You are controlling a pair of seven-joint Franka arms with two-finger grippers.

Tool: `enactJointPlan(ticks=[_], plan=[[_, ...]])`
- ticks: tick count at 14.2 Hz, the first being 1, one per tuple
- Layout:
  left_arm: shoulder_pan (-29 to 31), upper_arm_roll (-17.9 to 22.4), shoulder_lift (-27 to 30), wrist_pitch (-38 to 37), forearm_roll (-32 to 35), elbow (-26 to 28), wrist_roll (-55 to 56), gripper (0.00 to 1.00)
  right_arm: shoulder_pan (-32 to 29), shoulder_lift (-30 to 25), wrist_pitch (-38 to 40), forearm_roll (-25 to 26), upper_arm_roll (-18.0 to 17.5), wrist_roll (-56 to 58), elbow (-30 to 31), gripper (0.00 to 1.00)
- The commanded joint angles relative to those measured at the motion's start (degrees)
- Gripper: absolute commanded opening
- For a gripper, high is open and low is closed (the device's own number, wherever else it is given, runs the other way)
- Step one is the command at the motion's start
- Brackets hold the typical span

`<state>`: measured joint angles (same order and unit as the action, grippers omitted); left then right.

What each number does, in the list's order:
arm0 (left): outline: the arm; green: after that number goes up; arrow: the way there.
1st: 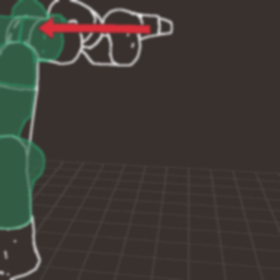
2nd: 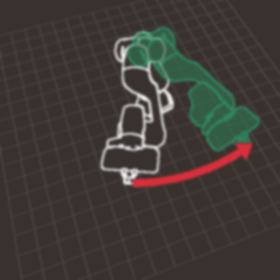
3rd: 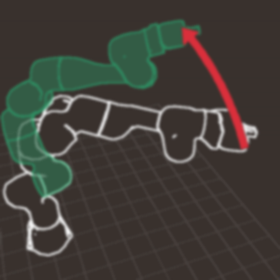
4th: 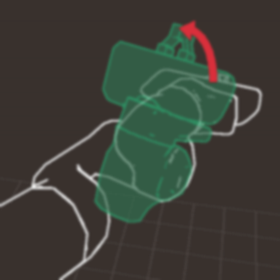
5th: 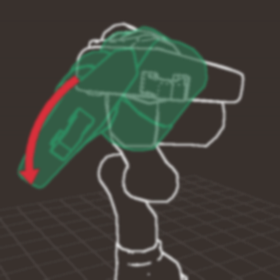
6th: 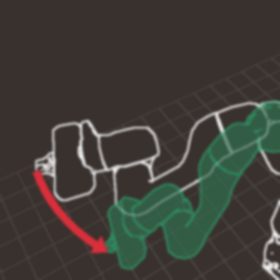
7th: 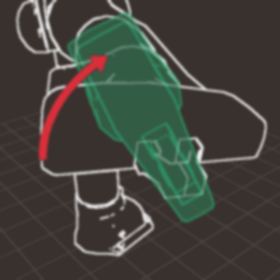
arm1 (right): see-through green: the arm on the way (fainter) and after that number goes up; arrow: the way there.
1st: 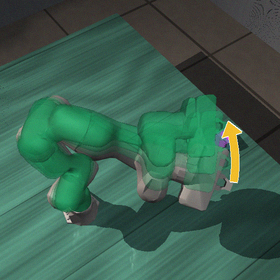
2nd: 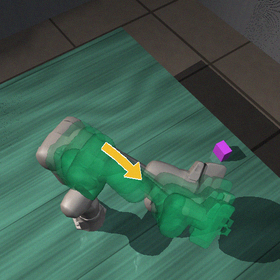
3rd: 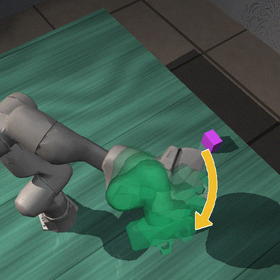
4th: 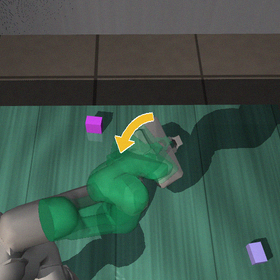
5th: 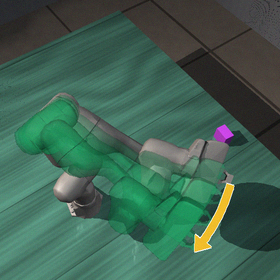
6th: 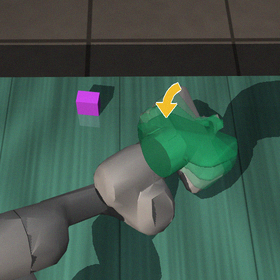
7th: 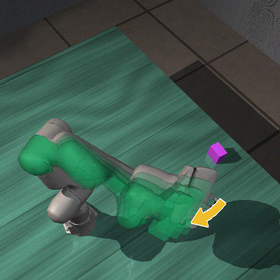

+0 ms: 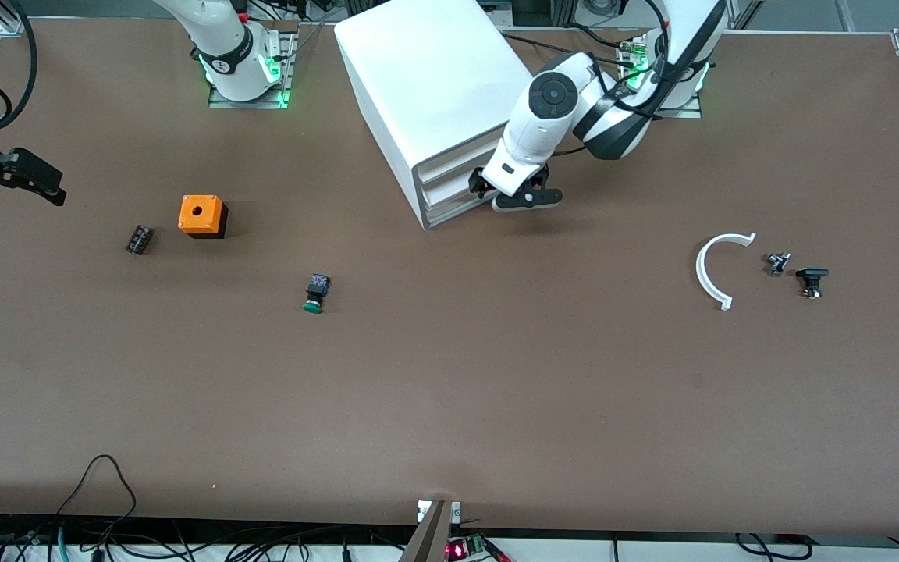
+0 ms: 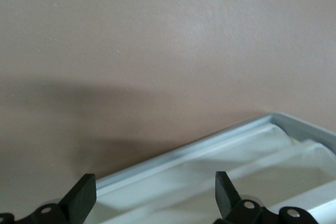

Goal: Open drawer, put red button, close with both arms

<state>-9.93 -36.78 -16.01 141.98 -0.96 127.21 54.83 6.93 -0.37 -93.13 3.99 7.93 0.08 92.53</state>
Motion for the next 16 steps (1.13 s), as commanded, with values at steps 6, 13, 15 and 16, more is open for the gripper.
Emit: enactJointPlan(ticks=[6,13,15,16], plan=[[2.62,-0.4,3.52,-0.57,-0.89,0.76,-0.51,1.0,0.01,-7.45,-1.88,-0.83,-0.28,0.45,8.28,1.0],[8.34,9.87,9.77,-12.03,0.52,-10.54,-7.76,1.0,0.01,-7.28,0.67,-0.92,-0.11,1.06,7.75,1.0],[8.43,14.61,9.77,-20.31,0.44,-18.02,-12.81,1.0,0.01,-7.36,0.93,-0.92,-0.02,1.06,7.75,1.0],[8.43,16.46,10.03,-23.91,0.44,-20.75,-13.86,1.0,0.01,-7.36,0.85,-0.92,-0.02,1.06,7.75,1.0]])
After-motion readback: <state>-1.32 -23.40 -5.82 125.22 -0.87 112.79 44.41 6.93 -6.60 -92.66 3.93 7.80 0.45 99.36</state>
